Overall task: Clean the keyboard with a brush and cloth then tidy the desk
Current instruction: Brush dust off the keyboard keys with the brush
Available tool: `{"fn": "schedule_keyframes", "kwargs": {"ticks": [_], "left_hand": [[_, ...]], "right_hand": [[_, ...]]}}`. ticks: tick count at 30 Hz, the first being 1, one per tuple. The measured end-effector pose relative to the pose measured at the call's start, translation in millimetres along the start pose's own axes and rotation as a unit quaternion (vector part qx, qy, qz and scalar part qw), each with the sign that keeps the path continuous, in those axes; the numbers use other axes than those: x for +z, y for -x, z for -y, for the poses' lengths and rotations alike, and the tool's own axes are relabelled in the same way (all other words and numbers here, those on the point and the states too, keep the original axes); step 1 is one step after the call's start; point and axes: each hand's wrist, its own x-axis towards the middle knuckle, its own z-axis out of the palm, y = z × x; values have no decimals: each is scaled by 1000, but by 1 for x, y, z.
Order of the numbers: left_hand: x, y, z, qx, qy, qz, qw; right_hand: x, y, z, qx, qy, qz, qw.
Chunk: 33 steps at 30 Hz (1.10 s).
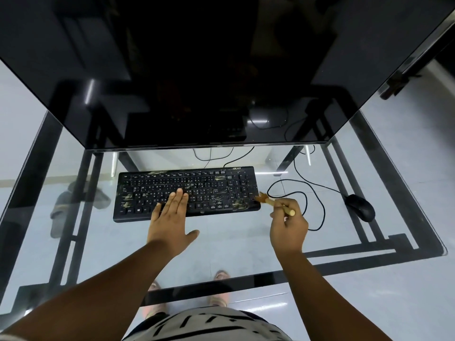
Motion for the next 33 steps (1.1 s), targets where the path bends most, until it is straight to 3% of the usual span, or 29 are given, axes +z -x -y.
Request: {"fn": "schedule_keyframes", "kwargs": {"ticks": [5, 9, 10, 12, 14, 15, 18, 21, 23, 26, 28, 33], "left_hand": [[-1, 7, 13, -11, -4, -4, 1000], [-3, 11, 27, -31, 3, -16, 999], [-4, 12, 30, -35, 4, -18, 999], [-5, 15, 37, -42, 6, -23, 999], [-6, 18, 45, -50, 9, -31, 998], [-6, 19, 48, -53, 9, -30, 998], [-5, 24, 59, -64, 7, -25, 998], [-3, 27, 67, -75, 25, -34, 996], [-3, 28, 72, -79, 23, -33, 996], [-5, 30, 81, -86, 15, -31, 996], [-5, 32, 87, -93, 17, -27, 995], [-4, 33, 96, -96, 31, -32, 994]], "right_hand": [[22, 13, 25, -11, -155, 151, 976], [49, 32, 34, -45, -88, 297, 950], [53, 35, 31, -61, -45, 295, 953], [56, 36, 29, -101, 40, 194, 975], [55, 34, 31, -119, 58, 77, 988], [54, 34, 32, -120, 35, 63, 990], [61, 37, 43, -101, -65, 176, 977], [75, 47, 50, -98, -55, 313, 943], [81, 53, 49, -136, 10, 308, 942], [81, 53, 47, -154, 54, 150, 975], [79, 51, 48, -137, 25, 101, 985], [87, 57, 53, -113, -18, 285, 952]]}}
